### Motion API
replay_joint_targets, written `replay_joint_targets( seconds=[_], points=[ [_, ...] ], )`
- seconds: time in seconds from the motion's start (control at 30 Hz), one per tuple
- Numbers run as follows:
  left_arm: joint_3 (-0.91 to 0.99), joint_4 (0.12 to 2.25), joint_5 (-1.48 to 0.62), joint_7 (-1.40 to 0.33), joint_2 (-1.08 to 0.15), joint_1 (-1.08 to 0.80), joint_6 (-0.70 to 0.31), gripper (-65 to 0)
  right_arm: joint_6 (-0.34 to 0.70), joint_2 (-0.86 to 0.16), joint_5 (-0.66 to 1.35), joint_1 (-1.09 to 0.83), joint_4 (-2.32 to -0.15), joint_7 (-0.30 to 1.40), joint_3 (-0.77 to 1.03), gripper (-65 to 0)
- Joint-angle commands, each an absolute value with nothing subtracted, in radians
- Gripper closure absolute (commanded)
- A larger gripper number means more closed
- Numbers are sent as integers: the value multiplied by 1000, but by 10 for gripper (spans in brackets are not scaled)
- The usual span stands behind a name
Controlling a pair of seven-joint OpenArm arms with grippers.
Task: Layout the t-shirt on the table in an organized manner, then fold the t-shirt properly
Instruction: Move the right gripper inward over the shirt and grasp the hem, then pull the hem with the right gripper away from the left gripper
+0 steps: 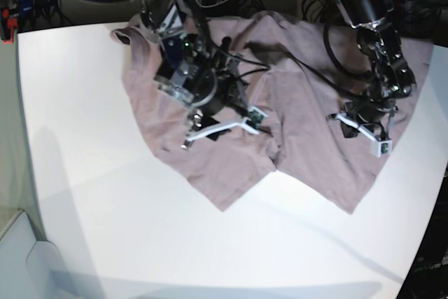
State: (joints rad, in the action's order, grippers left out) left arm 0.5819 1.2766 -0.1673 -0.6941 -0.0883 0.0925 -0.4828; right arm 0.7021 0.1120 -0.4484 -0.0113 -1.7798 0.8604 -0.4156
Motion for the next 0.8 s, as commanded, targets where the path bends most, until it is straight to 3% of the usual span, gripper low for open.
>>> replay_joint_targets(
  seconds=[0.0,0.2,0.43,0.5,0.7,0.77],
  points=[
    [587,1280,-182,-665,-111,108,-483,-1,698,119,-440,4,-1791,848,-397,-278],
    [588,1276,-185,-665,-134,107,-483,-1,698,119,-440,62,-1716,848,-302,-277],
    [590,1265,-180,-665,-157,107,-483,-1,698,117,-440,110,-1475,835,-295,-265],
    [590,1265,-183,-665,-173,107,-483,-1,698,102,-440,140,-1403,831,-278,-223],
    [590,1260,-183,-664,-193,113,-481,-1,698,62,-440,272,-1153,739,-153,-8],
    [590,1260,-182,-664,-197,116,-476,-1,698,39,-440,335,-1061,716,-119,0]
  ],
)
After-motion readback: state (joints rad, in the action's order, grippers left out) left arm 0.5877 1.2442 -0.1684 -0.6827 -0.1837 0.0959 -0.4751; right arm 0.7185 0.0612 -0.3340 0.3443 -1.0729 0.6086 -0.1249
